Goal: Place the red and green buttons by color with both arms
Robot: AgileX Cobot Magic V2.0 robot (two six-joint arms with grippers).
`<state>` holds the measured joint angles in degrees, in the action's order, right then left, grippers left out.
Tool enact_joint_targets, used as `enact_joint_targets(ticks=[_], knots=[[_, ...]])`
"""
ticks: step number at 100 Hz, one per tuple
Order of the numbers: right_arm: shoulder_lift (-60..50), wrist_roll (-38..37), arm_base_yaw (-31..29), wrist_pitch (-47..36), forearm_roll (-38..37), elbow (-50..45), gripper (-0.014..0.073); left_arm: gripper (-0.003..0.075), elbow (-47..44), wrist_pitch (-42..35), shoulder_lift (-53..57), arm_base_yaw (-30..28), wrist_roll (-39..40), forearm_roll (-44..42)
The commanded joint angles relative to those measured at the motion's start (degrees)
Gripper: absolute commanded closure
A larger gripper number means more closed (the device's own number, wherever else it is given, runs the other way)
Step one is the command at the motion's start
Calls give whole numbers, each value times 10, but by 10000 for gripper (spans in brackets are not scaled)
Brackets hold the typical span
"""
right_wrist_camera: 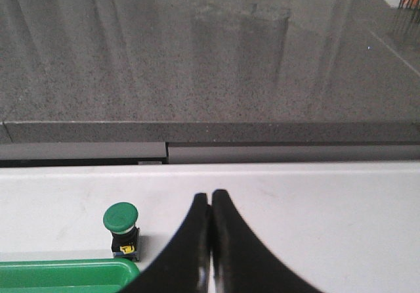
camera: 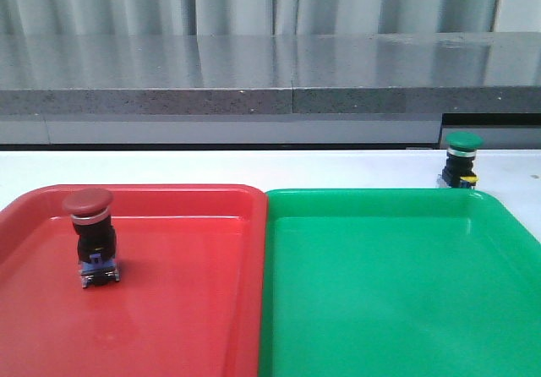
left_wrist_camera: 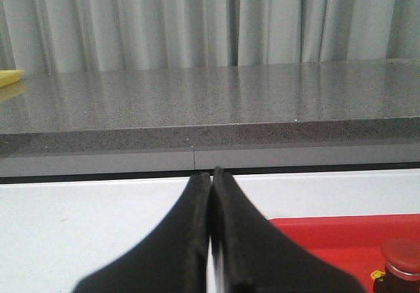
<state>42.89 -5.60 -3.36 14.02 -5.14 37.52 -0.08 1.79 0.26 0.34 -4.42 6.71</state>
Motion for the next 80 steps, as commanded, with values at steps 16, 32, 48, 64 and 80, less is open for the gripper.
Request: enact_joint_targets(ticks=[16,32,48,64,80], knots=[[144,3,11,75,15,131,624,741,-7,-44,18,1,0,4],[240,3,31,164,23,214,387,741,-7,-44,18,1,0,4],[329,3,55,220,33,284,-6,741,-7,-44,18,1,0,4],[413,3,74,278,60,359,-53,741,-7,-44,18,1,0,4],[497,3,78,325,73,441,-54,741,-7,-44,18,1,0,4]])
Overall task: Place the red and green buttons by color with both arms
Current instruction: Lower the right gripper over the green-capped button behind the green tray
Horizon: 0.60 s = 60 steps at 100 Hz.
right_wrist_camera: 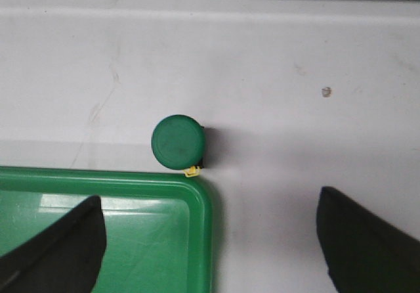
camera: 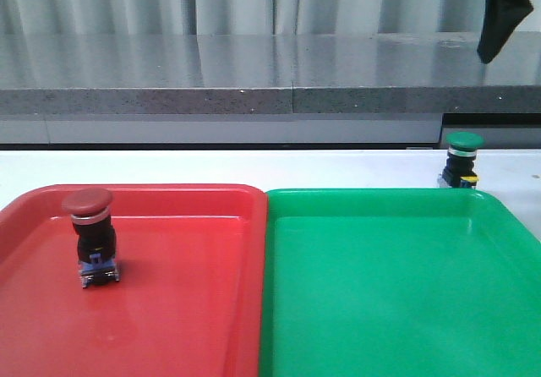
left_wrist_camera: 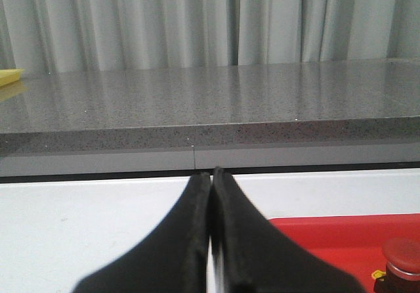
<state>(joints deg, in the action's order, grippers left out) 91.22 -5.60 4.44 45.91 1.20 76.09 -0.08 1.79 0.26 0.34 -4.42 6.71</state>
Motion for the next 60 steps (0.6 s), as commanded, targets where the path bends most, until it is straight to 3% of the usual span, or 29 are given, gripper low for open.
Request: enact_joint_targets(ticks=[1,27,60], knots=[[21,3,0,9,12,63,-54,741,-7,-44,18,1,0,4],[136,3,0,112,44,175,-54,741,-7,-44,18,1,0,4],[218,3,0,126,66,217,-54,741,-7,-44,18,1,0,4]])
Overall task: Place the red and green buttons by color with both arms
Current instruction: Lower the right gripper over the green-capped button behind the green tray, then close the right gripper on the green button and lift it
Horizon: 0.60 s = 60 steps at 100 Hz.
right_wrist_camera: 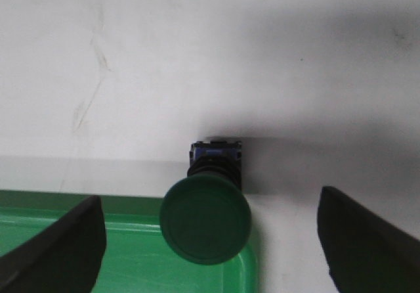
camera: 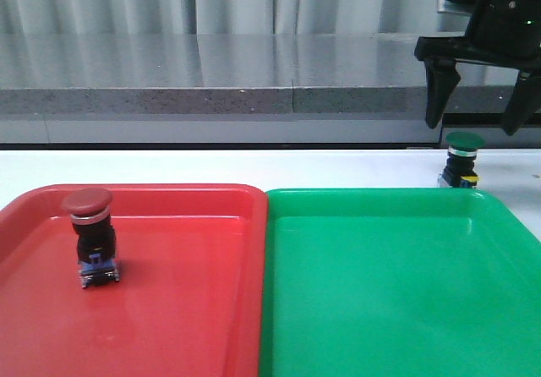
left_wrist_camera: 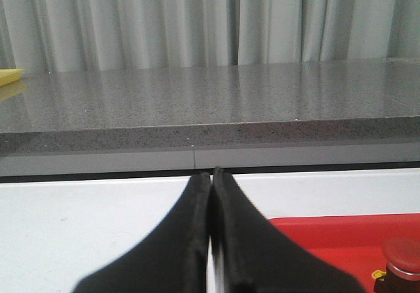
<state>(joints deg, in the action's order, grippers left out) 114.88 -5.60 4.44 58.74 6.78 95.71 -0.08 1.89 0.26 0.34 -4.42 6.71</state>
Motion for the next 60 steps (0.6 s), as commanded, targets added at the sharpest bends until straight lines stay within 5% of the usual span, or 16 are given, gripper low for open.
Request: enact_joint_targets(ticks=[1,27,46,60], knots=[[-17,3,0,-1,10,21,-54,741,-7,-45,18,1,0,4],[-3,3,0,5,10,21,-19,741,-7,-45,18,1,0,4],[-3,3,0,7,10,21,273,741,-7,-45,18,1,0,4],[-3,3,0,-3,10,21,407,741,-7,-45,18,1,0,4]])
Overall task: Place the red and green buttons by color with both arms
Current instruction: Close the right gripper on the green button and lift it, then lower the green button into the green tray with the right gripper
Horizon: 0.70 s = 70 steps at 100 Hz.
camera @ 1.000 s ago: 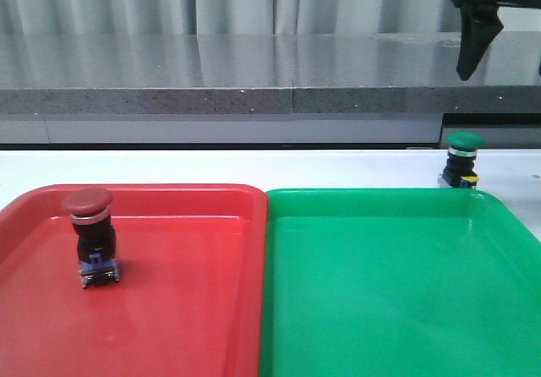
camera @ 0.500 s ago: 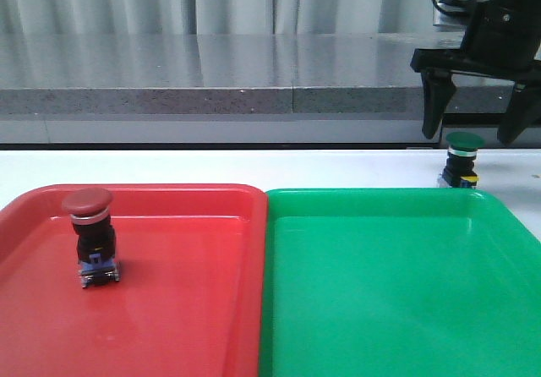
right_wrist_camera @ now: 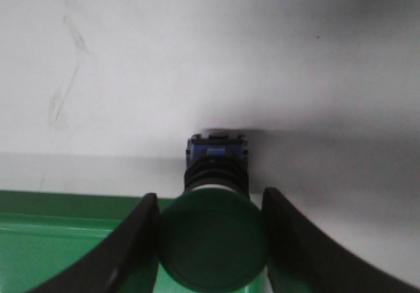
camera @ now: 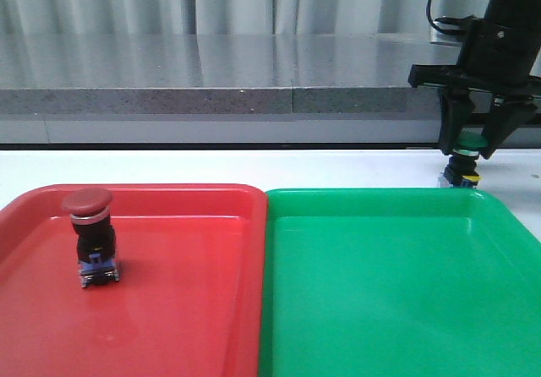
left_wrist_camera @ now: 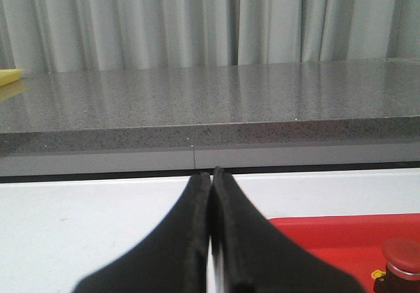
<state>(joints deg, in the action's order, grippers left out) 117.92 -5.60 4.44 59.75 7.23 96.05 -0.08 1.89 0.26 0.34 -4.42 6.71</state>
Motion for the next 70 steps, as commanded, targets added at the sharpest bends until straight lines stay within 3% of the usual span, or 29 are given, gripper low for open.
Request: enact_joint_targets(ticks=[1,12,40,70], knots=[[-34,3,0,-13,6,18,412,741,-7,-45,18,1,0,4],[-40,3,0,-12,6,20,449,741,-7,-45,18,1,0,4],[-98,2,0,16,7,49,449,741,-7,-45,18,1,0,4],[-175,-55,3,77,7,37,449,741,-7,-45,18,1,0,4]])
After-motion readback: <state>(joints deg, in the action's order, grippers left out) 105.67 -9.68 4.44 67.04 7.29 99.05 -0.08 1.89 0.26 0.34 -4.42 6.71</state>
